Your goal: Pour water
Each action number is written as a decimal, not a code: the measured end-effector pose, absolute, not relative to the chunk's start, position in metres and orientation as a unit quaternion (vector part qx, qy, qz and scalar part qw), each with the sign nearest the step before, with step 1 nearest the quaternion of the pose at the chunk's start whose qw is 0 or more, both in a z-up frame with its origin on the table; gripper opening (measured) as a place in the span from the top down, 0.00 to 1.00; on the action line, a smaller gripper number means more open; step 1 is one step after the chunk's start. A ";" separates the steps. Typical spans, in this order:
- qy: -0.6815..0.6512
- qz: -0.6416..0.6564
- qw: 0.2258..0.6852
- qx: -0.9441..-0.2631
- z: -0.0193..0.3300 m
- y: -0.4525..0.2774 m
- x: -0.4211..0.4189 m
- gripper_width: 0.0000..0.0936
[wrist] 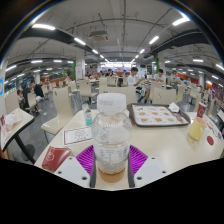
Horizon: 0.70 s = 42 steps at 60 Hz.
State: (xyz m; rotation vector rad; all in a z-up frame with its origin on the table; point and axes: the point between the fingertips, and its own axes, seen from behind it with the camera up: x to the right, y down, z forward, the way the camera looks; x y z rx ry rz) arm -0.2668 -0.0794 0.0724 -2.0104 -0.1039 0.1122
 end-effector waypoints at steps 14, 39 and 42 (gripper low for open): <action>-0.019 0.117 0.544 -0.830 0.136 -0.070 -0.262 0.54; 0.270 0.463 0.484 -0.692 0.277 0.015 -0.130 0.54; 0.323 0.505 0.455 -0.659 0.275 0.029 -0.102 0.54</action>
